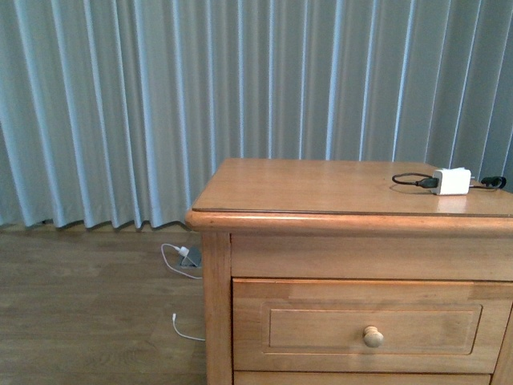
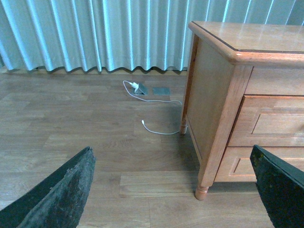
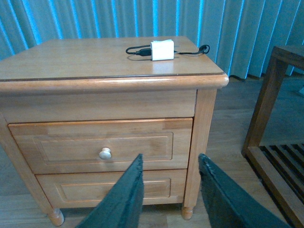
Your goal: Place pink marker in drawer with both arms
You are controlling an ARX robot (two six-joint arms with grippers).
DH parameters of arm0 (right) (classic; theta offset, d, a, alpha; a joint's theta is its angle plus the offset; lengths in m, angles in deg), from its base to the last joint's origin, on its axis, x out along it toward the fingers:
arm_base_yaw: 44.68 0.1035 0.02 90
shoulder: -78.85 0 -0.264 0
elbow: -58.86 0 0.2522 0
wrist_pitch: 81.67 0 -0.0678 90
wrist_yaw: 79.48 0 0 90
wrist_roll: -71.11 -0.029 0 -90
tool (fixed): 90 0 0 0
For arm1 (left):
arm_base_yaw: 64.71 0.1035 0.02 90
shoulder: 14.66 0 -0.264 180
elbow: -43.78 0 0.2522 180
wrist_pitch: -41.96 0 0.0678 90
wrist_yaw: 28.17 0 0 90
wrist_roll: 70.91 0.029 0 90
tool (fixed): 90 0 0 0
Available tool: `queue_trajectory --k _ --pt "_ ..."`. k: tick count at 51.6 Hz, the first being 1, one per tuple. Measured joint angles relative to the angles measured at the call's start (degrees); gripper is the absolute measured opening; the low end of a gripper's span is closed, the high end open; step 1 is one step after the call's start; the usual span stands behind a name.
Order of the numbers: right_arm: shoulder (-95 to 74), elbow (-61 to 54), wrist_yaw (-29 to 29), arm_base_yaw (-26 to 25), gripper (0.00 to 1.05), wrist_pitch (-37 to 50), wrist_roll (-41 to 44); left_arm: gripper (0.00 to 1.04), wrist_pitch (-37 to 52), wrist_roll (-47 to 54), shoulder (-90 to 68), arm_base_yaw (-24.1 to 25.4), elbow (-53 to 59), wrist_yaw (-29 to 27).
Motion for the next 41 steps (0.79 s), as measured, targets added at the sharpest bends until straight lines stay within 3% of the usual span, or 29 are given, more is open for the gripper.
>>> queue_trajectory --k 8,41 --pt "3.93 -2.34 0.00 -0.02 0.02 -1.55 0.33 0.99 0.00 0.00 0.00 0.00 0.00 0.00" --pt "17.29 -7.06 0.02 -0.02 0.01 -9.42 0.52 0.99 -0.04 0.00 0.00 0.00 0.00 0.00"
